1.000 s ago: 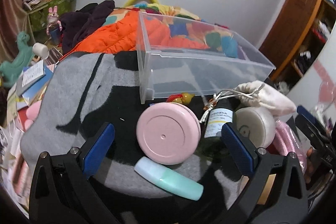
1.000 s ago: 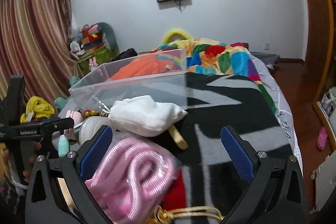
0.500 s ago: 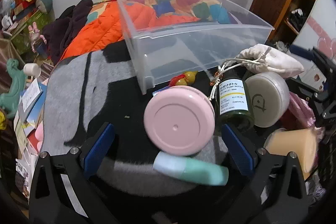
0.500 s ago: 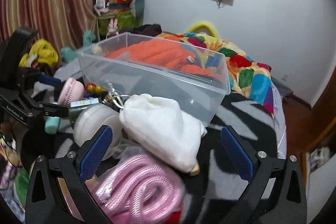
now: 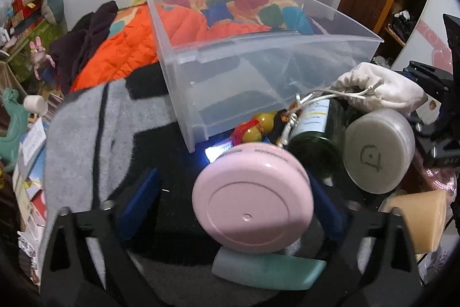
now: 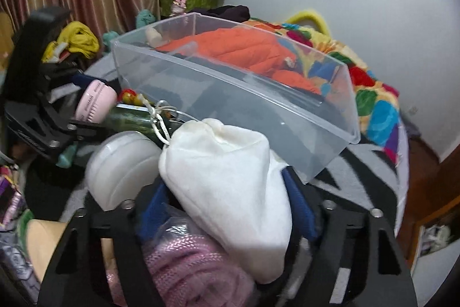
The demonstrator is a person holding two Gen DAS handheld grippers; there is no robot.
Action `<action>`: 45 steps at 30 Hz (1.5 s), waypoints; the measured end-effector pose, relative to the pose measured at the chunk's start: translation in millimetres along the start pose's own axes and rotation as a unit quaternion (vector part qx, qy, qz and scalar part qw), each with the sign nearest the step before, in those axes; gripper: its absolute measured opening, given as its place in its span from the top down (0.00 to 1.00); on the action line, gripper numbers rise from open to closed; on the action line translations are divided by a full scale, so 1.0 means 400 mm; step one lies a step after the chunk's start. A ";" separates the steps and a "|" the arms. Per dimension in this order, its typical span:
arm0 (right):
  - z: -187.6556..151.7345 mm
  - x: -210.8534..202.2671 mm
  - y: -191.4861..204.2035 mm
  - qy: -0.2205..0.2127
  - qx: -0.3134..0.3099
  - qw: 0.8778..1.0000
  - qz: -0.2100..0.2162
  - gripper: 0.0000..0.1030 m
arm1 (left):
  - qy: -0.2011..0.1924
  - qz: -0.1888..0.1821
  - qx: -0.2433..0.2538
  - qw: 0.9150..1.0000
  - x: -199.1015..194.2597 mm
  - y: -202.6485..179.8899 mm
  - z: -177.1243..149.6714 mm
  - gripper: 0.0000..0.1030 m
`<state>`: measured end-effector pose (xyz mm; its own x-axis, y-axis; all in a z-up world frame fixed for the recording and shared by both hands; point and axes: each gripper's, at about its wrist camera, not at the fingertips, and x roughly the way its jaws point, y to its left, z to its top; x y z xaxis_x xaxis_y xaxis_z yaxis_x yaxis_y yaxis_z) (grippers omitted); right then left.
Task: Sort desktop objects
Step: 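Grasp the white cloth pouch with the right tool while the left tool grasps the pink round compact, then lift and carry both held items over the clear plastic box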
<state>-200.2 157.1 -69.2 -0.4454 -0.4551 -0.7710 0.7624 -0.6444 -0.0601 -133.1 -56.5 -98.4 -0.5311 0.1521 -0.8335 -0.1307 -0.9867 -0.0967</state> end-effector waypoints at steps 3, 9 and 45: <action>-0.003 -0.007 -0.009 -0.004 0.004 1.000 0.001 0.50 | -0.015 -0.022 0.002 1.000 -0.014 0.000 -0.010 0.36; -0.001 -0.029 -0.015 -0.012 0.019 1.000 0.007 0.67 | -0.033 -0.008 0.008 0.999 -0.030 -0.009 -0.021 0.37; 0.137 -0.201 -0.106 -0.148 0.100 0.984 0.020 0.72 | -0.147 0.016 -0.049 0.988 -0.200 0.022 0.155 0.37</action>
<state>-222.5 187.3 30.0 -0.5563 -0.6223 -0.5508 0.6880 -0.7166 0.1146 -143.5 -73.9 1.2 -0.7561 0.1158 -0.6442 -0.0350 -0.9900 -0.1369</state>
